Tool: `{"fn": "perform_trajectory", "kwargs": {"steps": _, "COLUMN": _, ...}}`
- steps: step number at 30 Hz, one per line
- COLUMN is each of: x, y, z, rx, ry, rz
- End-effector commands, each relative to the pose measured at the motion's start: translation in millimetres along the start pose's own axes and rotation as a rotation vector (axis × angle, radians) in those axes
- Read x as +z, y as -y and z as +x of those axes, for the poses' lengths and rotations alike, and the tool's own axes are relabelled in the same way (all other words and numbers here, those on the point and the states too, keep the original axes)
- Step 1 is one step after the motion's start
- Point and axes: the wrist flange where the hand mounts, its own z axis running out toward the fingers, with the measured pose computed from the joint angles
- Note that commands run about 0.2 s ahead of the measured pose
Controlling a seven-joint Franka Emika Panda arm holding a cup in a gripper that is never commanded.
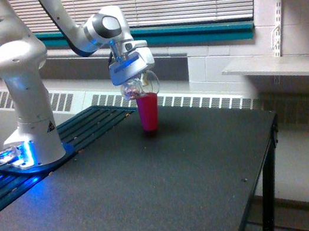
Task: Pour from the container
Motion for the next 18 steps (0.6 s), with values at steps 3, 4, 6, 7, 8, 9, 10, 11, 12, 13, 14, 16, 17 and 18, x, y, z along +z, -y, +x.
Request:
{"fn": "perform_trajectory", "kwargs": {"steps": 3, "x": -3.1, "y": -4.2, "z": 0.3, "rx": -0.016, "ry": -0.007, "rz": -0.017}}
{"fn": "perform_trajectory", "kwargs": {"steps": 4, "x": -3.9, "y": -3.2, "z": 0.2, "rx": -0.019, "ry": -0.007, "rz": -0.017}}
{"fn": "perform_trajectory", "kwargs": {"steps": 6, "x": -5.9, "y": -0.8, "z": 0.1, "rx": -0.025, "ry": -0.009, "rz": -0.016}}
{"fn": "perform_trajectory", "kwargs": {"steps": 7, "x": -7.0, "y": 1.1, "z": 0.0, "rx": -0.030, "ry": -0.009, "rz": -0.016}}
{"fn": "perform_trajectory", "kwargs": {"steps": 8, "x": -7.8, "y": 2.6, "z": -0.1, "rx": -0.034, "ry": -0.009, "rz": -0.016}}
{"fn": "perform_trajectory", "kwargs": {"steps": 9, "x": -8.5, "y": 4.1, "z": -0.3, "rx": -0.038, "ry": -0.009, "rz": -0.017}}
{"fn": "perform_trajectory", "kwargs": {"steps": 10, "x": -9.2, "y": 5.7, "z": -0.5, "rx": -0.042, "ry": -0.008, "rz": -0.017}}
{"fn": "perform_trajectory", "kwargs": {"steps": 11, "x": -10.2, "y": 8.0, "z": -0.7, "rx": -0.048, "ry": -0.009, "rz": -0.018}}
{"fn": "perform_trajectory", "kwargs": {"steps": 12, "x": -11.0, "y": 10.0, "z": -0.8, "rx": -0.054, "ry": -0.010, "rz": -0.018}}
{"fn": "perform_trajectory", "kwargs": {"steps": 13, "x": -11.7, "y": 11.9, "z": -1.0, "rx": -0.058, "ry": -0.009, "rz": -0.018}}
{"fn": "perform_trajectory", "kwargs": {"steps": 14, "x": -12.1, "y": 13.5, "z": -1.0, "rx": -0.062, "ry": -0.008, "rz": -0.018}}
{"fn": "perform_trajectory", "kwargs": {"steps": 16, "x": -13.1, "y": 17.3, "z": -1.4, "rx": -0.072, "ry": -0.006, "rz": -0.017}}
{"fn": "perform_trajectory", "kwargs": {"steps": 17, "x": -14.0, "y": 19.6, "z": -1.3, "rx": -0.078, "ry": -0.007, "rz": -0.017}}
{"fn": "perform_trajectory", "kwargs": {"steps": 18, "x": -14.9, "y": 21.3, "z": -1.0, "rx": -0.080, "ry": -0.009, "rz": -0.016}}
